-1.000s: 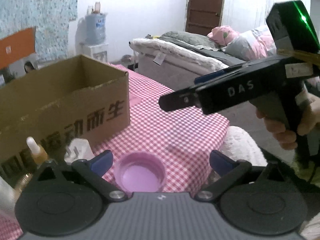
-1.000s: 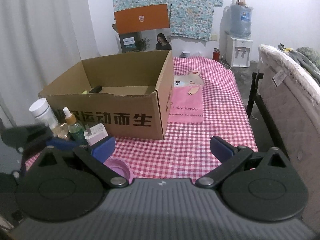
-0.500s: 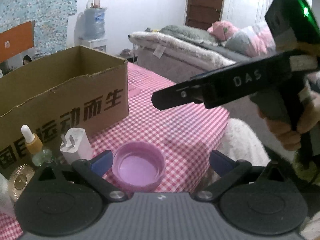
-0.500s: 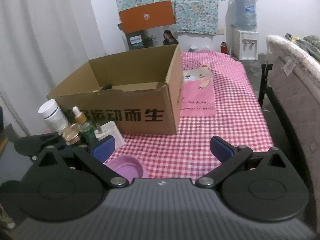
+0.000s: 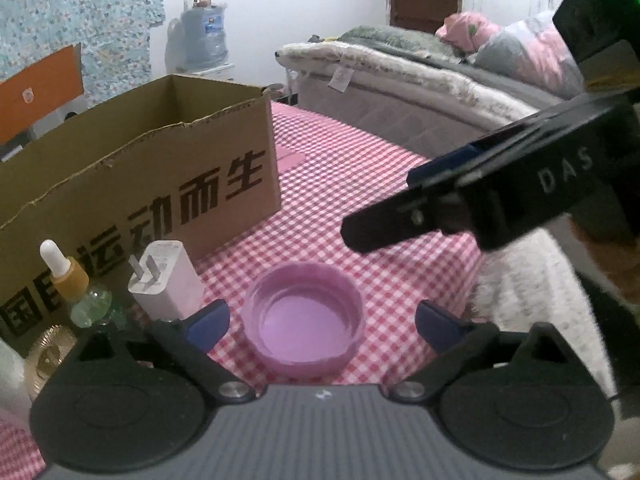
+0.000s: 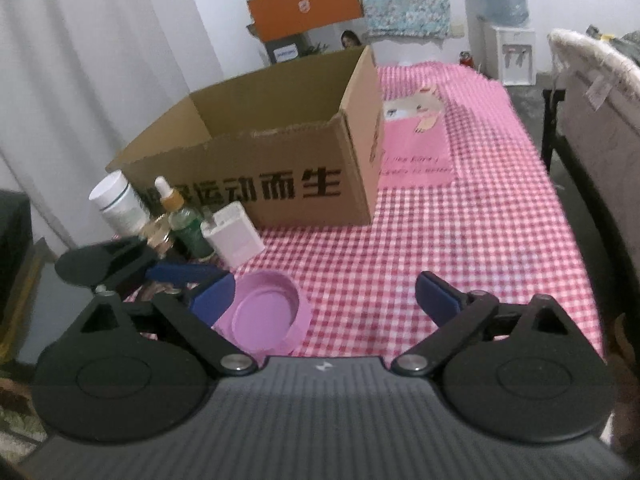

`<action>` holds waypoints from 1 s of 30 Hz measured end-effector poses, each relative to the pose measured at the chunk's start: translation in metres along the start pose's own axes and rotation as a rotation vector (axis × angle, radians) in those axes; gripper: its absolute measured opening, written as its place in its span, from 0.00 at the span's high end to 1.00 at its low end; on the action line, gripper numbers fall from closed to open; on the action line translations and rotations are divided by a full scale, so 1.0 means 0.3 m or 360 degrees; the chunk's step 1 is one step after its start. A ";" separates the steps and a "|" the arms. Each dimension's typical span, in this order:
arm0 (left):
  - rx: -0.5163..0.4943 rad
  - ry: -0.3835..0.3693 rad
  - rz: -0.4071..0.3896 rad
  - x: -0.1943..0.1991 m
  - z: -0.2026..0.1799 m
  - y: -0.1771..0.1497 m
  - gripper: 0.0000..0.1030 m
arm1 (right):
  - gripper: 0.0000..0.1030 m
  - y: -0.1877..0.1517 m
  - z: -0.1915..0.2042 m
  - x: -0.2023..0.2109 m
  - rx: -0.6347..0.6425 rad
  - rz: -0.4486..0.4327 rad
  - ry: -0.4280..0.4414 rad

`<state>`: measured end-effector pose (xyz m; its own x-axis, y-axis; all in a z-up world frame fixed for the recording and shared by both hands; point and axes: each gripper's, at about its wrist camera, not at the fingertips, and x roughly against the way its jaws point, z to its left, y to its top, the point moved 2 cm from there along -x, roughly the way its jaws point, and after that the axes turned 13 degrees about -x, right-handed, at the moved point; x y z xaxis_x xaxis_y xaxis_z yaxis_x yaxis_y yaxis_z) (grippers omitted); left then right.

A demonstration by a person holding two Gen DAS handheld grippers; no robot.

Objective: Organize rigid objects
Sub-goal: 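Reach the right gripper to the pink plastic lid and close on its rim, then lift the pink lid off the table with the right gripper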

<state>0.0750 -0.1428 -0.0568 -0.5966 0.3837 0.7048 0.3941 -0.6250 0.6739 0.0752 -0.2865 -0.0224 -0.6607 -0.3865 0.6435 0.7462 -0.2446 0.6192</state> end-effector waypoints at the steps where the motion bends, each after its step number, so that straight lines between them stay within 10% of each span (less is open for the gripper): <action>1: -0.0017 0.0019 0.0015 -0.007 -0.004 0.000 0.06 | 0.10 -0.003 0.000 -0.008 -0.0002 0.0016 0.0008; 20: 0.0034 0.0008 0.0092 -0.069 0.020 -0.014 0.26 | 0.75 -0.041 0.022 -0.179 0.0035 0.0280 0.0066; 30: 0.0078 0.0003 0.0047 -0.047 0.023 -0.003 0.27 | 0.82 -0.034 0.020 -0.165 0.0000 0.0275 0.0046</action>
<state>0.0880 -0.1429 -0.0658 -0.5857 0.3644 0.7240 0.4451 -0.6019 0.6630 0.0999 -0.2597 -0.0577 -0.5200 -0.4482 0.7272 0.8484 -0.1723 0.5005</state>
